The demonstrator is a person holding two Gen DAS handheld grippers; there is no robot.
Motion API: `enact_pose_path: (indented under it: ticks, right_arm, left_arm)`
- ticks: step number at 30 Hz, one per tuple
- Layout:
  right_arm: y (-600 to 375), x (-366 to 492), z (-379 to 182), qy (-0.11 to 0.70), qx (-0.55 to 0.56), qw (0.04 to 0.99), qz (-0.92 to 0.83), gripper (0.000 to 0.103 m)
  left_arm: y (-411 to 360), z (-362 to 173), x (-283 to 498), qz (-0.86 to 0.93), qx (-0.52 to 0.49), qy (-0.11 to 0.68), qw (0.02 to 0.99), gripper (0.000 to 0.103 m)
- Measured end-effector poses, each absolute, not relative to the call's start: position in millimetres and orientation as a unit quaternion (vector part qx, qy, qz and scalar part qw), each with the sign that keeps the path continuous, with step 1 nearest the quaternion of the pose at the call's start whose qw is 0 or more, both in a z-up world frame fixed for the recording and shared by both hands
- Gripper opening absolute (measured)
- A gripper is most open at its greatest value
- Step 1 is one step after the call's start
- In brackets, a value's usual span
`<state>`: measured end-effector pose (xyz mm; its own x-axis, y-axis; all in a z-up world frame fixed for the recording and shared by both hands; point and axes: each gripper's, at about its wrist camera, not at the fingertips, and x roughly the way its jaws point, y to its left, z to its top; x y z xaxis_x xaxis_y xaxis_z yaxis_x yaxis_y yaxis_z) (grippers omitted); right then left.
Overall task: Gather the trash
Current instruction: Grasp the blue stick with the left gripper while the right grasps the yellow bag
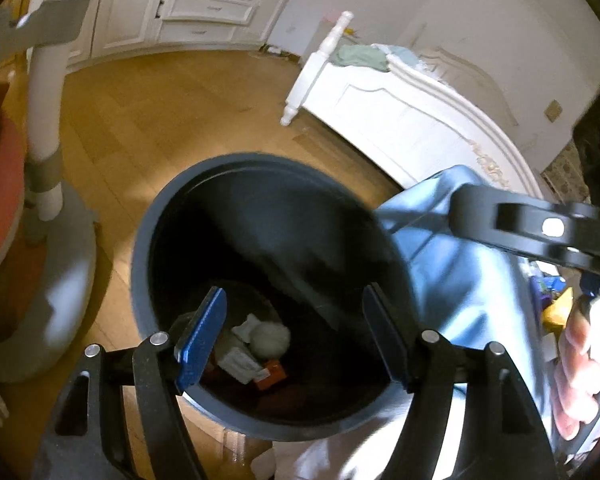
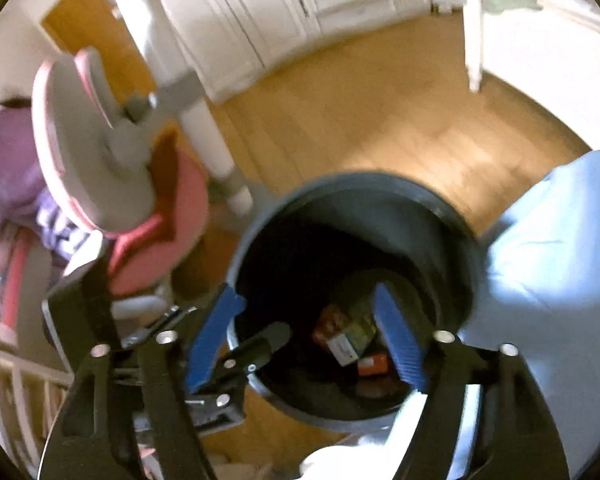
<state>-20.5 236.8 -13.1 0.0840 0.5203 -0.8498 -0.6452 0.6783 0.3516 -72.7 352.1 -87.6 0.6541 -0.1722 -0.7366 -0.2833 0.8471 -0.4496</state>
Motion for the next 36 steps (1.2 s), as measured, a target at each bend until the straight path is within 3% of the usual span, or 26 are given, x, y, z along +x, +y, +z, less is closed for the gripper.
enact_pose_path:
  ticks: [6,14,26,31,34,36]
  right_arm:
    - [161.5,-26.1,39.9,0.476,0.006,0.782,0.402,0.080]
    - [19.9,-25.6,78.7,0.410,0.041,0.847,0.335,0.081]
    - [-117.9,-45.5,48.7,0.409,-0.060,0.871,0.265,0.080]
    - [-111.5,-52.5,31.9,0.418,-0.102,0.856,0.286,0.080]
    - [-100.7,-52.0,23.1,0.425,-0.122,0.848,0.293,0.071]
    - [-91.0,-45.7,15.9,0.439,-0.129,0.839,0.295,0.071]
  left_arm:
    - [310.8,-43.2,-61.7,-0.009,-0.245,0.385,0.890,0.077]
    - [206.8,11.4,-31.2,-0.126,-0.164,0.374,0.904,0.077]
    - [98.4,-6.9,18.2,-0.198,-0.090,0.444,0.869,0.077]
    - [89.3,-15.6,23.7,-0.191,-0.071,0.466,0.861,0.077]
    - [88.3,-17.5,25.2,-0.188,-0.060,0.473,0.859,0.076]
    - [87.5,-19.1,26.3,-0.184,-0.055,0.477,0.858,0.076]
